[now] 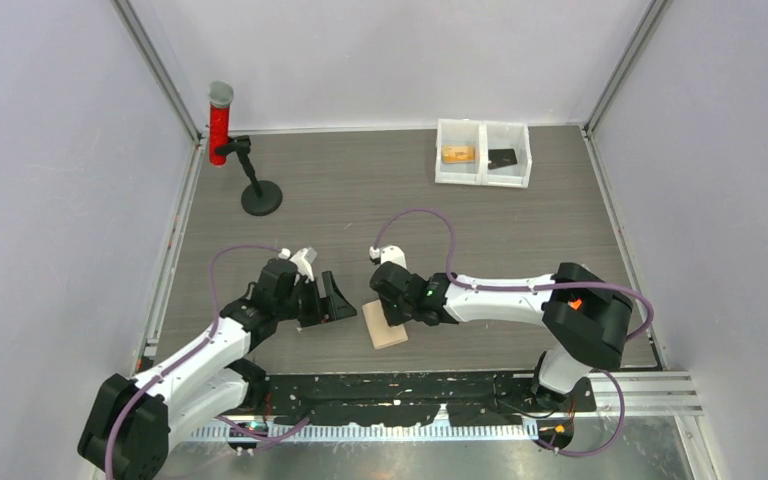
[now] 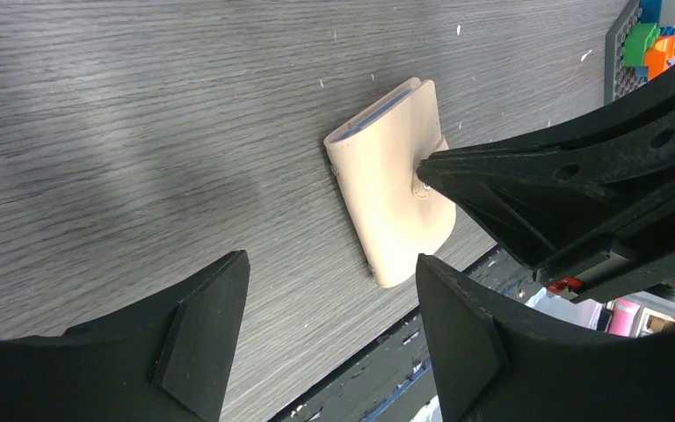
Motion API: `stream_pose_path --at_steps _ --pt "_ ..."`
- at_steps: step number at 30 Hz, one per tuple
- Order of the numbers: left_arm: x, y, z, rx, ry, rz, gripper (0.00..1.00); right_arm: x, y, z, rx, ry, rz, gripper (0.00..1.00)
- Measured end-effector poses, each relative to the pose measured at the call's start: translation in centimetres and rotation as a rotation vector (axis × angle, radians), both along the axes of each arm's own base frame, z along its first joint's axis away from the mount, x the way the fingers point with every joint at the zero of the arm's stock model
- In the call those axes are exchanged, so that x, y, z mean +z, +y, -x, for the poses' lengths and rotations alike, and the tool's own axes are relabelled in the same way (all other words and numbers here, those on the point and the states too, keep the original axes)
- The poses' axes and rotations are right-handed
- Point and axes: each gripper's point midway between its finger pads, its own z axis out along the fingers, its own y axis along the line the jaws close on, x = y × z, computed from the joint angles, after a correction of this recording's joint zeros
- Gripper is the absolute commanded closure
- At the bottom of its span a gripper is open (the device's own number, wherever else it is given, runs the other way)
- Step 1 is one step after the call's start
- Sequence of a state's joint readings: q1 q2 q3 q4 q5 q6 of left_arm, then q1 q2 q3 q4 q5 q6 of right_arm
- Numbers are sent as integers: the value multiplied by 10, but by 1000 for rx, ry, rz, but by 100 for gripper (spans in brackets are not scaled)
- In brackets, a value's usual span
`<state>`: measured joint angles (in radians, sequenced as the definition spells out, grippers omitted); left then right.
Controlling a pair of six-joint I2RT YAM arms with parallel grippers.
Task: Take the credit cards out of the card holder
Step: Open the card holder at the corner of the board.
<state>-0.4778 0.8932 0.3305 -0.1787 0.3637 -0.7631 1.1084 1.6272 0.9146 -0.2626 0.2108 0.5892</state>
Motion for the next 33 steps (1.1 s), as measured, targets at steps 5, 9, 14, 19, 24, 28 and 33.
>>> stream_pose_path --at_steps 5,9,14,19,24,28,33 --pt "-9 -1 1 -1 39 -11 29 2 1 2 9 2 -68 95" --pt "-14 -2 2 -1 66 -16 26 7 -5 10 29 7 -137 95" --pt "-6 -18 -4 -14 35 75 24 21 -9 14 56 6 -278 95" --pt "-7 -33 0 -43 37 155 23 26 -7 24 111 20 -375 95" --pt "0 -45 4 -72 14 198 23 38 -5 30 149 20 -465 95" --pt "2 -51 8 -82 10 228 26 51 -5 25 147 2 -528 95" --pt "10 -62 12 -103 -11 286 52 55 -5 24 148 -1 -564 95"
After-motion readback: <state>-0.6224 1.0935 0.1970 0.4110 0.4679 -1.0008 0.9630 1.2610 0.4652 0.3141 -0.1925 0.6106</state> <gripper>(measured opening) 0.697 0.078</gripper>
